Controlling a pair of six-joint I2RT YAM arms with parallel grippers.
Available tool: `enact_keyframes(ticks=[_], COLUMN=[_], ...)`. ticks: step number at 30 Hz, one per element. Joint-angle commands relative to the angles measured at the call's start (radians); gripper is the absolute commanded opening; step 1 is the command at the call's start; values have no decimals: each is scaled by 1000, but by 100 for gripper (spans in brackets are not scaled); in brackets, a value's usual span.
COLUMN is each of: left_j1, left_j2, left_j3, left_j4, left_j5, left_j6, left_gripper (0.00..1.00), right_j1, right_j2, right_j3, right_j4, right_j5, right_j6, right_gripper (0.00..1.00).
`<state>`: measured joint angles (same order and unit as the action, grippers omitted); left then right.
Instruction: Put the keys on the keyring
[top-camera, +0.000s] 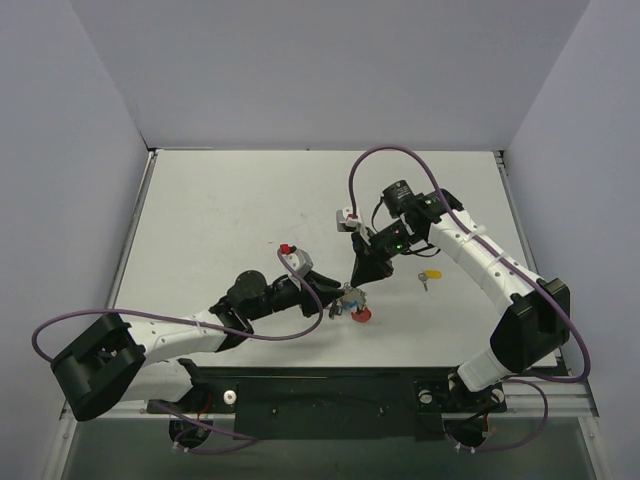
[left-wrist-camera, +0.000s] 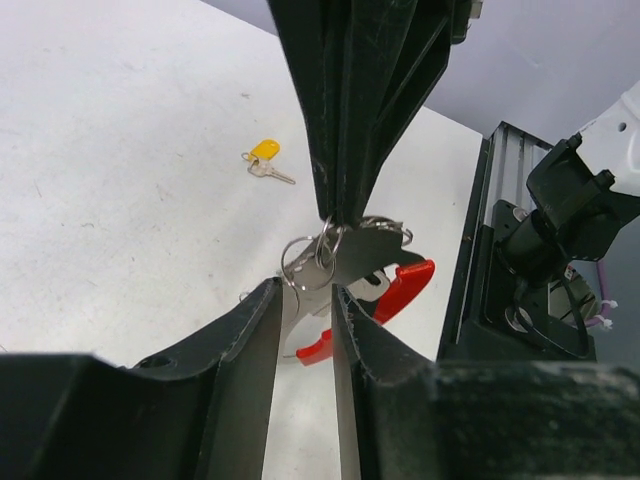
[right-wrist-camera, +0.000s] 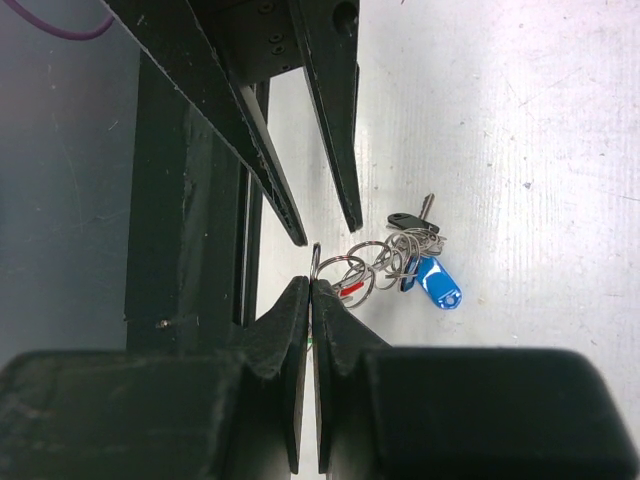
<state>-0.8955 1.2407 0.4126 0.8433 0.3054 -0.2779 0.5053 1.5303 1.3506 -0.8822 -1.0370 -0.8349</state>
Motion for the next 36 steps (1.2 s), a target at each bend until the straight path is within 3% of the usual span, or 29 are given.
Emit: enact_keyframes(ticks=[1, 7, 14, 19, 28, 36], left_j1=[-3, -25, -75, -91, -157, -175], left_j2=[-9, 16, -12, -49, -70, -35], left_j3=[-40, -57, -34, -26, 51, 101], left_j4=[95, 151, 57, 37, -65, -228], left_j5=[-44, -81, -88, -112, -337, -537], left_j6=[-113, -158, 15, 37, -159, -256], left_gripper=[36, 37, 39, 39, 43, 41], right_j1=[-13, -13, -14, -14, -11, 13], right_j2=[-13, -10, -9, -9, -42, -50], right_j3=[13, 10, -7, -27, -105, -122], right_j4=[-24, -6, 54, 136, 425, 499], right_j5=[-55, -57, -34, -2, 120, 169], right_j6=[14, 34, 97, 199, 537, 643], right_gripper=[0, 0, 0, 0, 0, 0])
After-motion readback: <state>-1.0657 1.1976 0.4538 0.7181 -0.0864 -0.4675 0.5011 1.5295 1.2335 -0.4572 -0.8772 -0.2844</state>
